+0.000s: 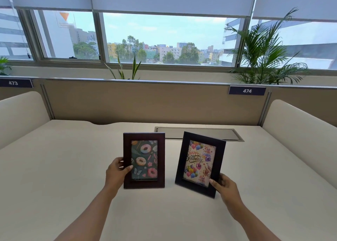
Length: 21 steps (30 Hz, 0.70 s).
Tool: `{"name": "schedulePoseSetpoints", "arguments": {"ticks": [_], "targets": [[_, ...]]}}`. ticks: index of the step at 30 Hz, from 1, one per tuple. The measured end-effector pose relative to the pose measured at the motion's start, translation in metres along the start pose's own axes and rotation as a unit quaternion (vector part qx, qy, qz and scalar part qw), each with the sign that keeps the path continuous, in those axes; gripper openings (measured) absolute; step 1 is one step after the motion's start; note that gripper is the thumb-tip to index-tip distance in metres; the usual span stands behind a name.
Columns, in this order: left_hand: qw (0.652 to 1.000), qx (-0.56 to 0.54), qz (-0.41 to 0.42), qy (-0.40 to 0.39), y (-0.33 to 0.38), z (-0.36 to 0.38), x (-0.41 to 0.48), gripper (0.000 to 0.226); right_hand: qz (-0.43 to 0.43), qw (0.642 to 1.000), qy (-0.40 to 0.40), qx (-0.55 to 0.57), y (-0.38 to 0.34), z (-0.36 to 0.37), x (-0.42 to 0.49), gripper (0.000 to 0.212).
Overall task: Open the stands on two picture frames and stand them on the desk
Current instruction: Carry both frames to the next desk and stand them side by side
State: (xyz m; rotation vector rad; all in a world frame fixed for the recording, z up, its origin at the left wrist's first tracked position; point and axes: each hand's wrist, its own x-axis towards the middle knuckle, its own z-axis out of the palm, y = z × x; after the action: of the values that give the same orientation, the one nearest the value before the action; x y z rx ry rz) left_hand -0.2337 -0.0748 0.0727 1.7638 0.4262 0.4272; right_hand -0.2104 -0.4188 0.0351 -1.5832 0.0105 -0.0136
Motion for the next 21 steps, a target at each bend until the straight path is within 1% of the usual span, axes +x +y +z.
{"name": "schedulePoseSetpoints", "arguments": {"ticks": [5,11,14,21], "targets": [[0.998,-0.035,-0.014,-0.053,-0.003,-0.004,0.004,0.032,0.004,1.0,0.004,0.014,-0.003,0.002,0.002,0.026],[0.992,-0.097,-0.032,-0.078,-0.002,-0.009,-0.006,0.031,0.014,1.0,0.0,0.026,-0.002,-0.003,0.004,0.024],[0.992,-0.106,-0.023,-0.064,-0.004,-0.011,-0.013,0.03,0.015,1.0,-0.007,0.023,-0.003,-0.004,0.002,0.019],[0.993,-0.115,0.009,0.005,-0.003,-0.021,-0.03,0.027,-0.008,0.999,-0.017,0.036,-0.001,0.003,-0.002,0.027]]}}
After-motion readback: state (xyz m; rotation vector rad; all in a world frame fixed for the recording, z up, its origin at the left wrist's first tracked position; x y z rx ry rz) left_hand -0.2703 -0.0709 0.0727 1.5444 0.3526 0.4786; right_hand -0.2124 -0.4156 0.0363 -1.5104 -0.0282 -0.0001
